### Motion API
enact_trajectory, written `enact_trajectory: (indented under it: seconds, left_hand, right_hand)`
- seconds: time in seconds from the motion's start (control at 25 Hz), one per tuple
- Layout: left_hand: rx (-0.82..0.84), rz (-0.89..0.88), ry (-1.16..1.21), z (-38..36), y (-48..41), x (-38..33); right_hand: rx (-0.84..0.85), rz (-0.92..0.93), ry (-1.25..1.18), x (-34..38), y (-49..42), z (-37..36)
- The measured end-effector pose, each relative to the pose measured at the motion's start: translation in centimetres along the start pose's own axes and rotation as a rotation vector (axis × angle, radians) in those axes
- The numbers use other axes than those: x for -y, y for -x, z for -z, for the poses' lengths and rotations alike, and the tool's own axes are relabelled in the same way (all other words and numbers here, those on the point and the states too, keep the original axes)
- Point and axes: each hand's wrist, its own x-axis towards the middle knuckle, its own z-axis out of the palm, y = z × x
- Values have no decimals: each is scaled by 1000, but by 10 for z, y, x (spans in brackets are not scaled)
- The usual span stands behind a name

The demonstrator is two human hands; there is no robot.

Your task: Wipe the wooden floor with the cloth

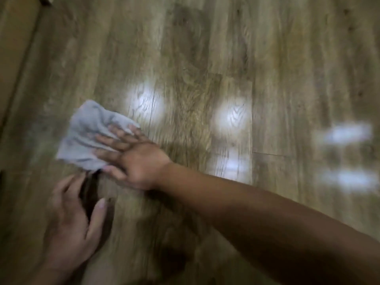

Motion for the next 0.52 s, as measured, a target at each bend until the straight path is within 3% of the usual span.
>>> enact_trajectory:
  seconds: [0.08, 0.16, 0.2, 0.28, 0.36, 0.44, 0.52]
  left_hand:
    - [86, -92, -63, 8, -8, 0]
    - [131, -178, -165, 7, -15, -1]
    - [140, -211, -187, -1, -19, -2]
    - [150, -236, -225, -15, -31, -8]
    - [157, -246, -330, -26, -34, -14]
    - [195, -226, -384, -29, -33, -19]
    - [192, -236, -402, -28, -33, -18]
  right_hand:
    - [-65, -115, -44, -38, 86, -6]
    - [-19, -226, 79, -97, 194, -1]
    - [44, -359, 93, -125, 246, 8]
    - [152, -823, 18, -152, 305, 34]
    - [77, -1093, -51, -150, 308, 34]
    - [-3, -1046, -77, -123, 254, 26]
    - [-41, -843, -106, -82, 164, 25]
